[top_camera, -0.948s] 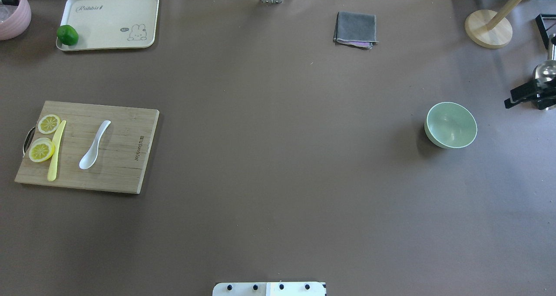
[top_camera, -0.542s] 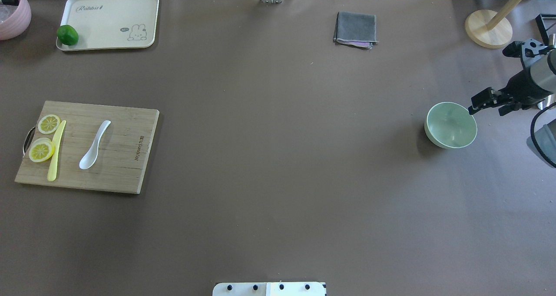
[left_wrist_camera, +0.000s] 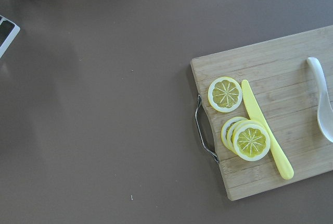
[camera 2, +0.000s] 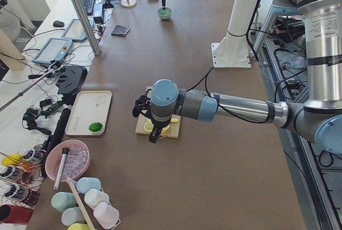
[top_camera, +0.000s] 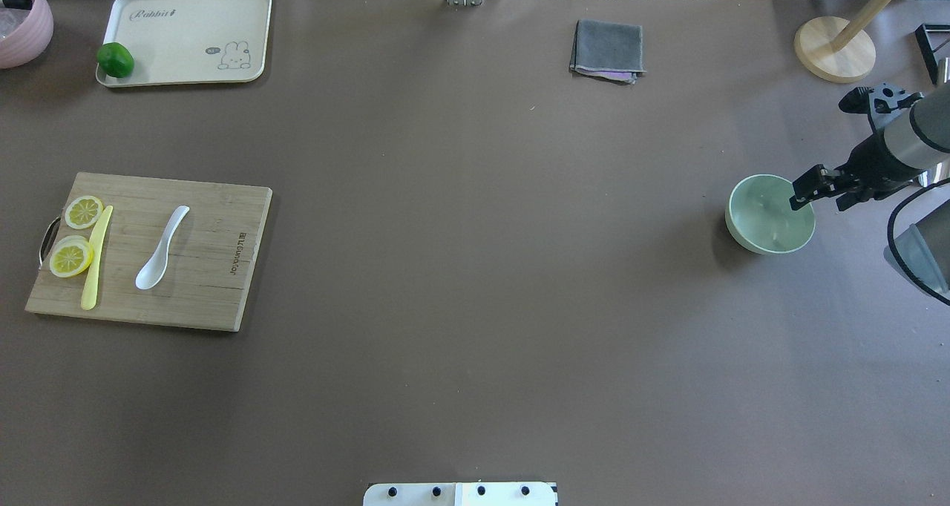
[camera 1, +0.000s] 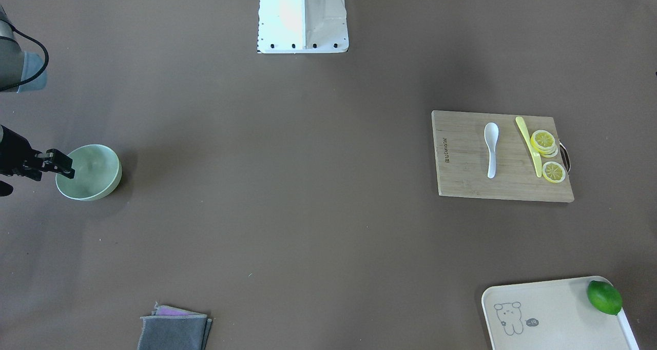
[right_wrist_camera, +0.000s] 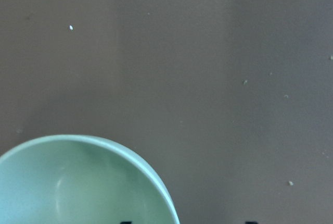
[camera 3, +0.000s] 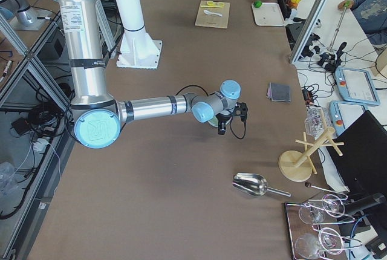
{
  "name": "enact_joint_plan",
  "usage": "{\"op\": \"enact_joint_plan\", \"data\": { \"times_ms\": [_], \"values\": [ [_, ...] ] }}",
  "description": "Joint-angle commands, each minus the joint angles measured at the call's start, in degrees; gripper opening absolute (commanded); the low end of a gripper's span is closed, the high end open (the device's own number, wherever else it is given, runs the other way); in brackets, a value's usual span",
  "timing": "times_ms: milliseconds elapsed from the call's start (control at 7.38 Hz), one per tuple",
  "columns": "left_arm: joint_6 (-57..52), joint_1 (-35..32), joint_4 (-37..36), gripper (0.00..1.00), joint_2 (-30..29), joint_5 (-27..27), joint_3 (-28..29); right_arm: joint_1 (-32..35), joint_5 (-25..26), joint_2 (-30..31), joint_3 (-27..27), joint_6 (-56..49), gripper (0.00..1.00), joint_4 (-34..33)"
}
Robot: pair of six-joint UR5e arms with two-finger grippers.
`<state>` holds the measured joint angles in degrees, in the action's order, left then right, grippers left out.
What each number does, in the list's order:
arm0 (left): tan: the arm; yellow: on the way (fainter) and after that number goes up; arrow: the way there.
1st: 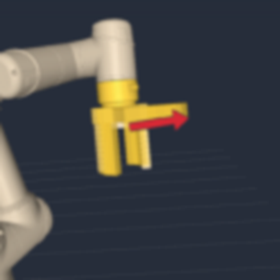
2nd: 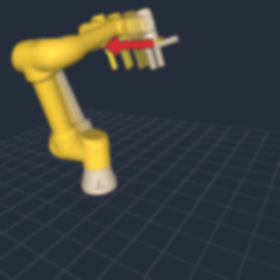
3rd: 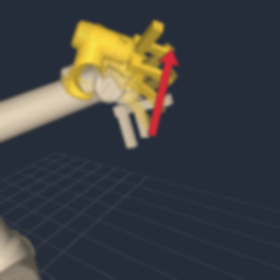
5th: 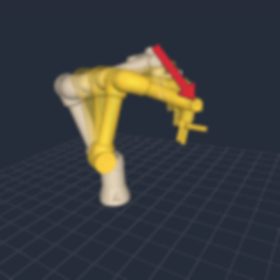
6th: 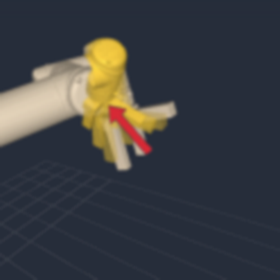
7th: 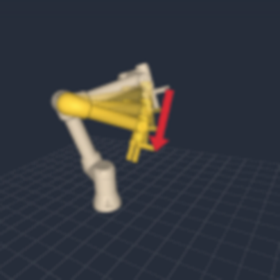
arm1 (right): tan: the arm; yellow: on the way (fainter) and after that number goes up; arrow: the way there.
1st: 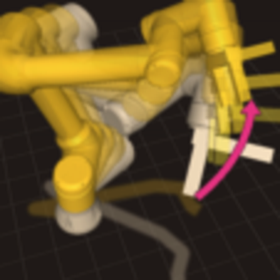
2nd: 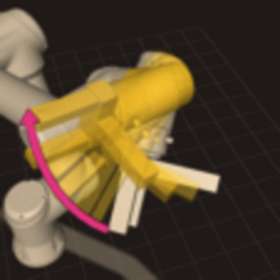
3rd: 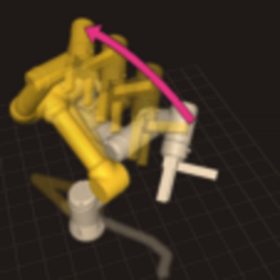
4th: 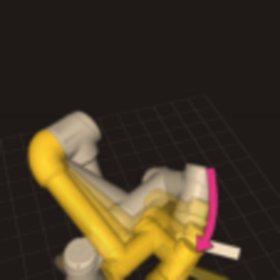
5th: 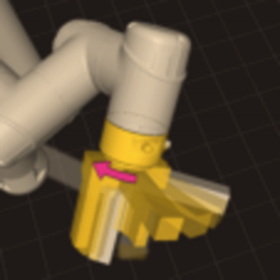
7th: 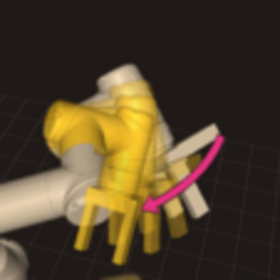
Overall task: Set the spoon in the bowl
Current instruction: 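Reach the right gripper down to the rim of the pale green bowl, then drag the bowl inward with the right gripper while the left arm reaches the spoon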
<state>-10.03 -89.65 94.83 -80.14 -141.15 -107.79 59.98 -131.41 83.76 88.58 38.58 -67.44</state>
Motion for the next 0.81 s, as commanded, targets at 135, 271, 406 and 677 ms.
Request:
{"op": "enact_joint_plan", "data": {
  "times_ms": [135,271,406,677],
  "values": [
    [0.0,0.0,-0.1,0.97,-0.2,-0.2,-0.1,-0.8,-0.2,0.1,0.1,0.0,0.0,0.0],
    [0.1,0.1,-0.5,0.97,-0.3,-2.4,0.2,-1.0,-0.2,0.0,0.4,-0.1,0.0,0.0],
    [0.2,0.3,-0.4,0.98,-0.1,-3.3,0.5,-1.0,-0.9,0.0,1.7,0.2,0.0,-0.1],
    [14.8,1.8,1.8,0.98,-2.2,-2.3,-1.3,-4.4,-1.1,-1.4,6.9,10.7,0.0,-0.2]
  ]
}}
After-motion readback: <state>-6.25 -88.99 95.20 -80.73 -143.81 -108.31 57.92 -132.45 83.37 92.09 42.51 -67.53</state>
